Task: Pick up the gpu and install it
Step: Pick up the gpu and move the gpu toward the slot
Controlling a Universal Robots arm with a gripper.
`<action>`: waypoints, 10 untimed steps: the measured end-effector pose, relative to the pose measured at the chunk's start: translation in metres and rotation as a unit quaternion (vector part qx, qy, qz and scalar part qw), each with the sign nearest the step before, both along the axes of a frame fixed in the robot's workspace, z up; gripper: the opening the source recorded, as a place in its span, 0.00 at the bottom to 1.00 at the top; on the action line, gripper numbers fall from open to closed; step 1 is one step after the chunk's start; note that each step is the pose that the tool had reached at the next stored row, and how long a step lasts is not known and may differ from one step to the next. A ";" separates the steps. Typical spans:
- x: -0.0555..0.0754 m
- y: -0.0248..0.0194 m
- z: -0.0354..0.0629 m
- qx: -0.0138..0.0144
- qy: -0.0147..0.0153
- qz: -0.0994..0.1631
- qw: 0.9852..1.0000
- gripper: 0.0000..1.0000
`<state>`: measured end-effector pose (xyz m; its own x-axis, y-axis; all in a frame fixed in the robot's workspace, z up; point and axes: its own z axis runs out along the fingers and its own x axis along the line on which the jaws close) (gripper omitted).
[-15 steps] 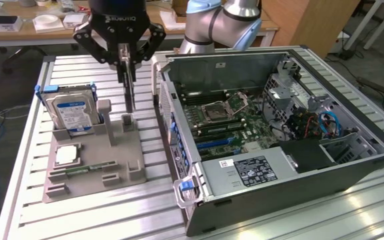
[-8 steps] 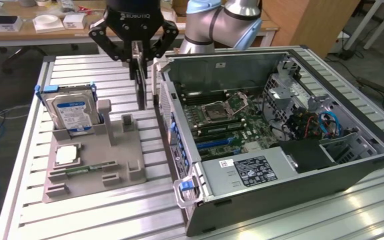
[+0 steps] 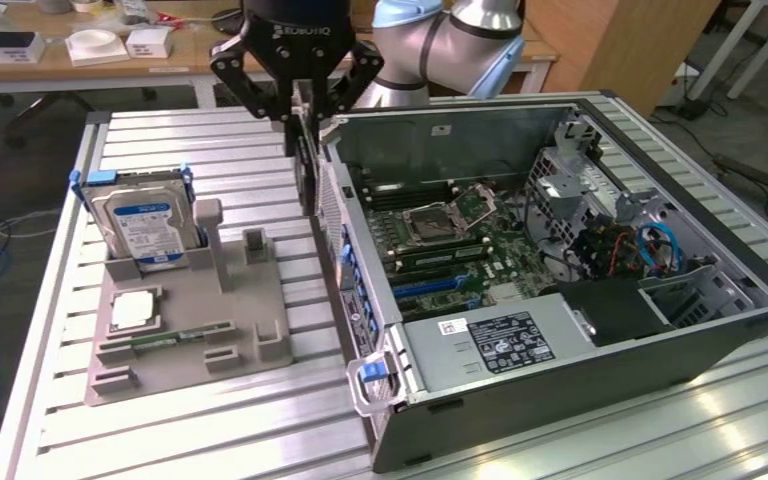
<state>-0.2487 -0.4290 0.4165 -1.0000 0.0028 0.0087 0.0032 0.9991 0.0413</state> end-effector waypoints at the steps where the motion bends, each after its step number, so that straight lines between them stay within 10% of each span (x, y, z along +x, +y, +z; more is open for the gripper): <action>1: 0.003 0.0000 0.0001 0.000 0.000 0.000 1.000 0.26; 10: 0.028 0.0000 0.0003 0.001 0.000 0.000 1.000 0.26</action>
